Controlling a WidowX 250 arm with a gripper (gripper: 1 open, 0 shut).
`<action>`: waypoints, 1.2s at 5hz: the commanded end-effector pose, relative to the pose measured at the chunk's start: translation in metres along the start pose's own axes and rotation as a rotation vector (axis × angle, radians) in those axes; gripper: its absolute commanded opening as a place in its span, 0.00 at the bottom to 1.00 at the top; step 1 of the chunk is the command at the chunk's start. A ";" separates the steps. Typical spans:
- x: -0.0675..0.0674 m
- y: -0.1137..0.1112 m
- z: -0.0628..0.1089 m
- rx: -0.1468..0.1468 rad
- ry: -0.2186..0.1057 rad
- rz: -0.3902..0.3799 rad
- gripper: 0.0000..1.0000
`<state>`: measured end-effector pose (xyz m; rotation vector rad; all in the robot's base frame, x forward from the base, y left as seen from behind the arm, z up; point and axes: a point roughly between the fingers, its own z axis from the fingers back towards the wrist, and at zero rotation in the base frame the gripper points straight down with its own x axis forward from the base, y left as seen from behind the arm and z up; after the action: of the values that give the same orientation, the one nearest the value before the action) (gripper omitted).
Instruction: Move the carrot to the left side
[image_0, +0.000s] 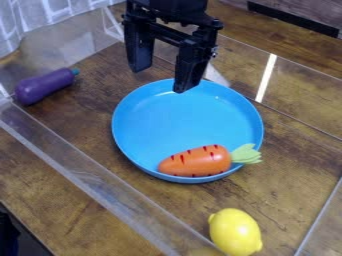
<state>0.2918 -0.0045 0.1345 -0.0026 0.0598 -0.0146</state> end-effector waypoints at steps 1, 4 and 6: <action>0.000 -0.004 -0.005 -0.001 0.008 -0.007 1.00; -0.001 -0.017 -0.019 -0.002 0.028 -0.029 1.00; -0.005 -0.034 -0.027 0.005 0.029 -0.070 1.00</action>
<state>0.2817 -0.0375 0.1022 -0.0018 0.1156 -0.0772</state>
